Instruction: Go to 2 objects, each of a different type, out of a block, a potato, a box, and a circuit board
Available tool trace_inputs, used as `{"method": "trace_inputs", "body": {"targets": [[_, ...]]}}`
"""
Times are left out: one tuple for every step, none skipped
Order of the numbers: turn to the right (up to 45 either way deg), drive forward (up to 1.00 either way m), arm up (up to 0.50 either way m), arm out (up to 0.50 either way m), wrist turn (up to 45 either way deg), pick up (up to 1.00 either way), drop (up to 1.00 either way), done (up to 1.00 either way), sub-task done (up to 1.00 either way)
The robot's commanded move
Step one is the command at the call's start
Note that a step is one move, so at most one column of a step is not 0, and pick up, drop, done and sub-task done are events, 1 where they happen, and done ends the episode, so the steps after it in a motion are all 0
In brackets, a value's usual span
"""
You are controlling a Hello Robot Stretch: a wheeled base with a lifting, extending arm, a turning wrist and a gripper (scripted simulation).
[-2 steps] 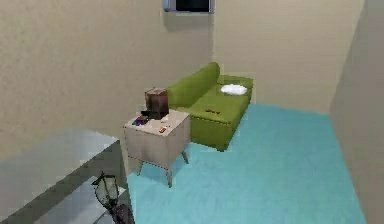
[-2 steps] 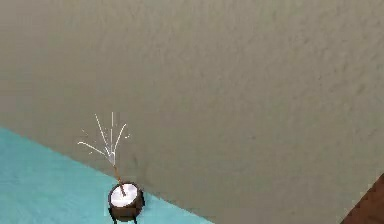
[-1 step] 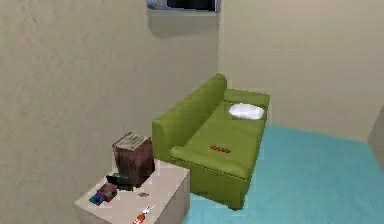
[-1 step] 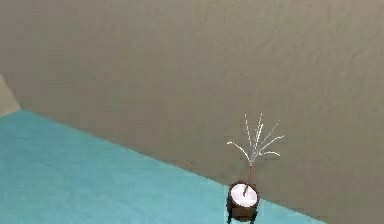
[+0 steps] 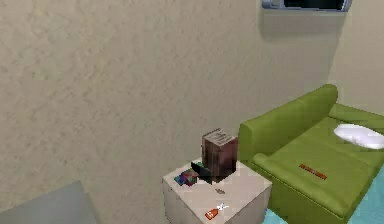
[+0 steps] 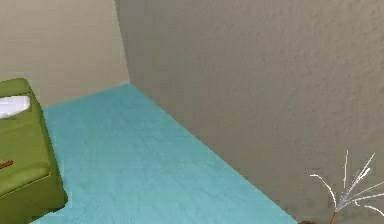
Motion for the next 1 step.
{"method": "trace_inputs", "body": {"targets": [[0.0,0.00,0.00,0.00,0.0,0.00,0.00,1.00,0.00]]}}
